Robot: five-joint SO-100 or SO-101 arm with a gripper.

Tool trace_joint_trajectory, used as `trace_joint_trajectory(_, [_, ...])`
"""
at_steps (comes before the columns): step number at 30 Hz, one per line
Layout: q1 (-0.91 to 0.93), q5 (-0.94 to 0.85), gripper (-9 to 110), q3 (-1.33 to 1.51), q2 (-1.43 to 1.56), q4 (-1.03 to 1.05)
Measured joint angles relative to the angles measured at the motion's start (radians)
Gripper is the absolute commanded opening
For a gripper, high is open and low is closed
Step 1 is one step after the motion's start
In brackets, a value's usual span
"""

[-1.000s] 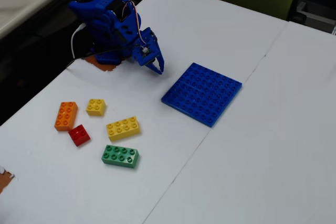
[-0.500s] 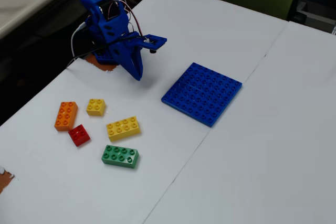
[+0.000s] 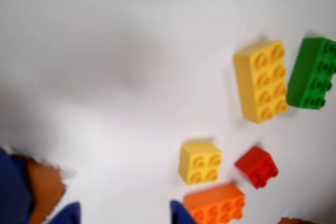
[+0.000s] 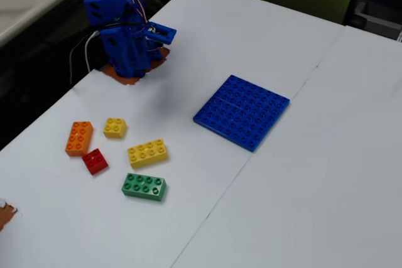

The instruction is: Pick up the 2x2 yellow block and go up the 8x8 blue block.

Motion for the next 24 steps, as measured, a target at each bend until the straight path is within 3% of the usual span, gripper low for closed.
trace_joint_trajectory(15, [0.222, -0.066, 31, -0.054, -0.489, -0.486])
trace_joint_trajectory(24, [0.273, -0.066, 33, -0.249, -0.796, -0.572])
